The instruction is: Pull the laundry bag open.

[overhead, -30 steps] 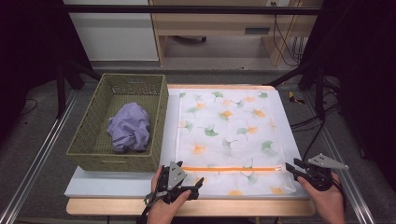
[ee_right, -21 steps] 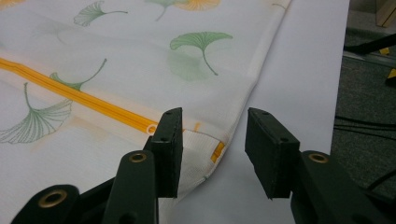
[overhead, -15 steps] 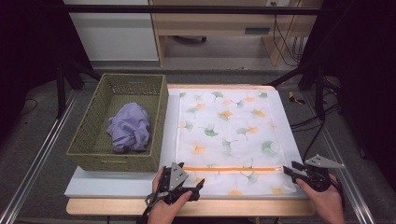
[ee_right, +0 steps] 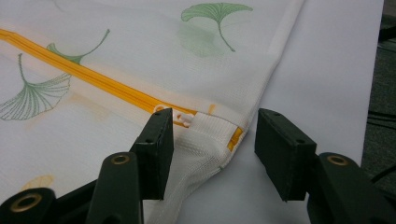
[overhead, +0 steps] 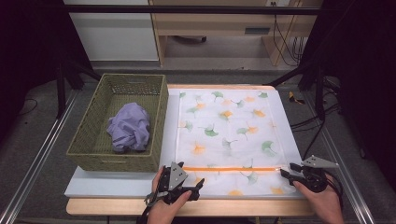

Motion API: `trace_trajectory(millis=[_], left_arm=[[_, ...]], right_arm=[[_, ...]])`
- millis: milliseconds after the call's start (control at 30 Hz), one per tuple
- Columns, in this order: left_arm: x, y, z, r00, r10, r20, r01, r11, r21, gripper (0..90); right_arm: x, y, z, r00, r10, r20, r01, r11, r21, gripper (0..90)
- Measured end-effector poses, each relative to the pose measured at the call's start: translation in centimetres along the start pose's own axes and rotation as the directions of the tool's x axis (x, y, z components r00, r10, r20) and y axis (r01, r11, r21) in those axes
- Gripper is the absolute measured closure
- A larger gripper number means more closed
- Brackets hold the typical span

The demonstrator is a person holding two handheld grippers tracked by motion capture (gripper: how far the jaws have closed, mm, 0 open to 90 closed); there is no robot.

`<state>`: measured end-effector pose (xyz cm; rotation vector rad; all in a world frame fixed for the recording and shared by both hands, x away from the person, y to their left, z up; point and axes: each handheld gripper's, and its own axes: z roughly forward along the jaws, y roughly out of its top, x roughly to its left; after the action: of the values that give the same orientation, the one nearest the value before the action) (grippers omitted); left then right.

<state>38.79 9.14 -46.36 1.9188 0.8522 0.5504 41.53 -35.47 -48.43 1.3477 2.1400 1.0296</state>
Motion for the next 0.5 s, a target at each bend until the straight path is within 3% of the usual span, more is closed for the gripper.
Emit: trace_trajectory(millis=[167, 233, 467, 500], left_arm=[[0.0, 0.0, 0.0, 1.0000, 0.001, 0.001, -0.001, 1.0000, 0.001, 10.1], [-0.1, 0.0, 0.1, 1.0000, 0.009, 0.000, -0.009, 0.9999, 0.006, 10.1], [-0.3, 0.0, 0.2, 0.9997, 0.023, -0.002, -0.023, 0.9997, 0.011, 10.3], [-0.3, 0.0, 0.2, 0.9997, 0.023, -0.001, -0.023, 0.9997, 0.011, 10.4]], right_arm=[[0.2, 0.0, 0.1, 1.0000, -0.007, -0.002, 0.007, 1.000, 0.002, 51.8], [0.4, 0.0, 0.2, 0.9987, -0.047, 0.020, 0.047, 0.999, 0.006, 56.1], [1.3, 0.6, 0.3, 0.9936, -0.103, 0.046, 0.102, 0.994, 0.031, 78.9], [1.4, 0.7, 0.4, 0.9946, -0.091, 0.049, 0.090, 0.995, 0.038, 80.7]])
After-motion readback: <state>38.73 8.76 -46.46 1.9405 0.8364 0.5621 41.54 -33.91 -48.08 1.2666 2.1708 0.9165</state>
